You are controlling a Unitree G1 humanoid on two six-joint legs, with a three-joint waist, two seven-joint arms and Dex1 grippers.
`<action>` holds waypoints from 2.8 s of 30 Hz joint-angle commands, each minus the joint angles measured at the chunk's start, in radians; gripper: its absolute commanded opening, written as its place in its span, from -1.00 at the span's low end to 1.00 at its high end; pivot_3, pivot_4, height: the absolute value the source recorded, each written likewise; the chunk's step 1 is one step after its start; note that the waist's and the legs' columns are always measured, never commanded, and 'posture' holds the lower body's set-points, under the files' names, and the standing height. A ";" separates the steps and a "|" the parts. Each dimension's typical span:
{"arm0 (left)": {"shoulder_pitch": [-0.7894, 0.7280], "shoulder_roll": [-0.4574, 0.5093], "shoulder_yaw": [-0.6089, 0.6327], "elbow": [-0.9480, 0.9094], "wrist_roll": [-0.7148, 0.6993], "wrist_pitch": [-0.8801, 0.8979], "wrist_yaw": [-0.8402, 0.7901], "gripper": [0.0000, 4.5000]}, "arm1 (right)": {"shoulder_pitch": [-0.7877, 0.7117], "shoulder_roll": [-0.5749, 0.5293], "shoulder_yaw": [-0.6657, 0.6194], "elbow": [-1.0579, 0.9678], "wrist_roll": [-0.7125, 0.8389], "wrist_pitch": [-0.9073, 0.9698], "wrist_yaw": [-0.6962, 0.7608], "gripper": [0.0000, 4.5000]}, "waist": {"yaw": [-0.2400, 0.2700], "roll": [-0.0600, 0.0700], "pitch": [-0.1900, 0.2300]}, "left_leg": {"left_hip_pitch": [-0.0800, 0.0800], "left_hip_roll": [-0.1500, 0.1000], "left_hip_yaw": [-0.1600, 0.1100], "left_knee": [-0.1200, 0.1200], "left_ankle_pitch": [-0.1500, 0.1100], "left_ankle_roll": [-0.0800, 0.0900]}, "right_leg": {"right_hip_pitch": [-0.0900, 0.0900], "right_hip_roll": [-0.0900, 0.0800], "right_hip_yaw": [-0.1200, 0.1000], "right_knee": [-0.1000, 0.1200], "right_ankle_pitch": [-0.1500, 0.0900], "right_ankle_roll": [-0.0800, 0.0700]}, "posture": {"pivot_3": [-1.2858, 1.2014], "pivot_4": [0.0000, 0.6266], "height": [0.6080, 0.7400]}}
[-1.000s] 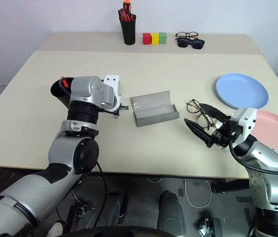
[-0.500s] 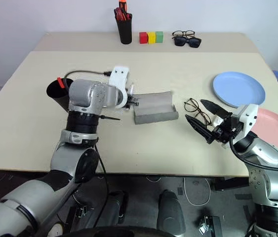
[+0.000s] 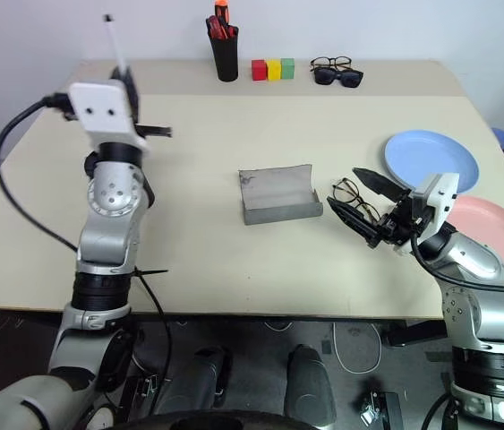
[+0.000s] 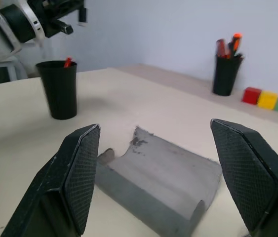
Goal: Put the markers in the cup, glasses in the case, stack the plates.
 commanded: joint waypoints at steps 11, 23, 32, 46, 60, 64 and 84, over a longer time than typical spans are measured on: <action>0.094 -0.062 0.043 -0.052 0.023 0.036 0.054 -0.95 | -0.057 -0.002 0.007 0.020 0.014 -0.010 0.064 0.61 | 0.007 0.000 0.000 | 0.000 0.000 0.000 0.000 0.000 0.000 | 0.000 0.000 0.000 0.000 0.000 0.001 | 0.03 -0.52 0.98; 0.219 -0.048 0.022 -0.163 0.049 0.139 -0.034 -0.08 | -0.046 -0.008 -0.008 0.035 0.014 -0.014 0.070 0.61 | 0.010 0.000 0.000 | 0.000 0.000 0.000 0.000 0.000 0.000 | 0.000 0.000 0.000 0.001 0.000 0.000 | 0.03 -0.52 0.98; 0.164 -0.022 -0.119 -0.292 -0.161 0.354 -0.360 0.57 | -0.016 -0.026 -0.049 0.041 0.002 -0.010 0.056 0.61 | 0.013 0.000 0.000 | 0.000 0.000 0.000 0.000 0.000 0.000 | 0.000 0.000 -0.001 0.001 0.000 0.000 | 0.03 -0.52 0.98; -0.231 0.208 -0.448 0.066 -0.335 0.575 -1.104 0.57 | 0.390 -0.088 -0.227 -0.162 -0.003 0.027 0.016 0.61 | 0.004 0.001 0.000 | 0.000 0.001 0.001 0.000 -0.001 0.001 | 0.000 0.000 -0.001 0.000 -0.004 0.005 | 0.03 -0.52 0.98; -0.523 0.048 -0.645 0.769 -0.095 0.307 -1.348 0.57 | 0.535 -0.006 -0.303 -0.308 0.024 0.014 -0.090 0.61 | 0.011 -0.002 0.001 | -0.002 0.001 0.001 0.000 -0.001 0.002 | -0.001 0.000 -0.001 -0.002 -0.004 0.006 | 0.03 -0.52 0.98; -0.570 -0.015 -0.617 0.939 -0.072 0.252 -1.346 0.19 | 0.559 0.008 -0.310 -0.325 0.024 0.009 -0.099 0.61 | 0.011 -0.002 0.002 | -0.002 0.000 0.002 0.000 -0.002 0.003 | 0.000 -0.001 -0.001 -0.002 -0.005 0.007 | 0.03 -0.52 0.98; -0.385 0.118 -0.602 0.507 -0.069 0.311 -1.662 -0.67 | 0.566 0.004 -0.305 -0.302 0.008 -0.006 -0.108 0.61 | 0.008 -0.001 0.001 | -0.002 0.001 0.001 -0.001 -0.002 0.004 | -0.001 -0.001 -0.001 -0.001 -0.004 0.006 | 0.03 -0.52 0.98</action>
